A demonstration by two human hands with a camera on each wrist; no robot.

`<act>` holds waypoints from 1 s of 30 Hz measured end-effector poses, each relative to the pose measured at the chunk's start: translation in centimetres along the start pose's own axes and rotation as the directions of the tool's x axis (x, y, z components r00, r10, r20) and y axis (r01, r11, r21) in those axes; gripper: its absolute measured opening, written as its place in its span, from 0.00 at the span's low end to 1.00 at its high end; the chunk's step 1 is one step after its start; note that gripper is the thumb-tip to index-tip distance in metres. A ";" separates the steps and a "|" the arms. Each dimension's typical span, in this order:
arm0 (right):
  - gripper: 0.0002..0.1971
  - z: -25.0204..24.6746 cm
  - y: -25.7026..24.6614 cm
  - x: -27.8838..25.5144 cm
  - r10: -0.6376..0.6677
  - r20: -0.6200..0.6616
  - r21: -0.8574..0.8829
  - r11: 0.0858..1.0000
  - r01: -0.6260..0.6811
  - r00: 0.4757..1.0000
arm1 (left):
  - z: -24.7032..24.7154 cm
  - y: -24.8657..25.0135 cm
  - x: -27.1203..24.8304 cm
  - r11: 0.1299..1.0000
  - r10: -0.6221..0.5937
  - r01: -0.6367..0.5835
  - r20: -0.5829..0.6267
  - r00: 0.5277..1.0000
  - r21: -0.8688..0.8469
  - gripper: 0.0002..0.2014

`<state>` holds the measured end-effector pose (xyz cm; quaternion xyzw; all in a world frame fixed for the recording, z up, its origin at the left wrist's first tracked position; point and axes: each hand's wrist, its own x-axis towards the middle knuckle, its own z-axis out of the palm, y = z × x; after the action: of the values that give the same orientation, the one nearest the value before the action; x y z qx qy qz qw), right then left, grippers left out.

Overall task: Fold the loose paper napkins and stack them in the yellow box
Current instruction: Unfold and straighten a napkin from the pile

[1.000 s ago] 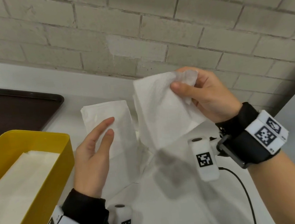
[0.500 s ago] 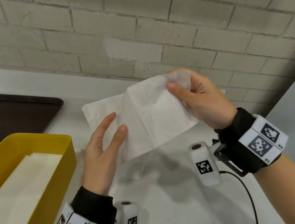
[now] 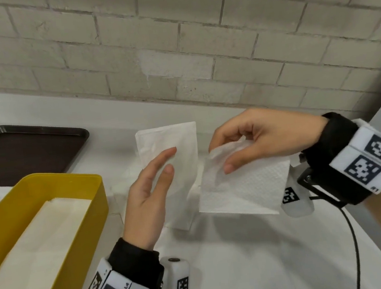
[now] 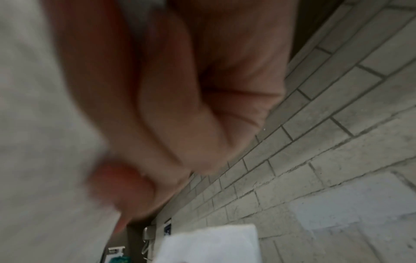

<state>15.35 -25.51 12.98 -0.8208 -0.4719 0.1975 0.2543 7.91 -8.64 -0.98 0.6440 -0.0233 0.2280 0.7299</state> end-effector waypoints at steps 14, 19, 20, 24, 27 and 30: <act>0.03 0.6 -0.9 2.0 -0.118 -0.243 -0.136 0.987 0.086 0.963 | 0.7 1.2 -0.9 0.959 -0.024 0.081 0.207 0.978 -0.271 0.30; 0.03 1.6 -0.1 3.5 -0.065 -0.265 -0.056 0.997 0.051 0.962 | 1.1 1.7 -1.3 0.991 -0.024 0.038 0.109 0.994 -0.129 0.10; 0.01 1.8 0.0 3.7 -0.056 -0.246 -0.023 0.998 0.052 0.968 | 1.1 1.5 -1.3 0.994 -0.019 0.029 0.096 0.995 -0.103 0.08; 0.04 2.5 0.6 4.2 -0.025 -0.189 -0.017 1.000 0.022 0.982 | 1.2 1.6 -1.4 0.997 -0.021 0.025 0.054 0.998 -0.073 0.13; 0.07 2.3 1.0 4.0 0.008 -0.184 0.016 1.000 -0.005 0.983 | 1.2 1.2 -1.2 0.995 -0.026 0.024 -0.013 1.000 -0.098 0.10; 0.08 1.6 1.7 3.7 0.107 -0.190 0.204 0.977 -0.067 0.976 | 1.0 0.7 -1.0 0.992 -0.038 0.030 -0.065 0.997 -0.120 0.10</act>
<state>17.34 -22.64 10.34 -0.8272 -0.3856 0.1707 0.3714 6.97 -9.85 -0.46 0.5918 -0.0010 0.2352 0.7710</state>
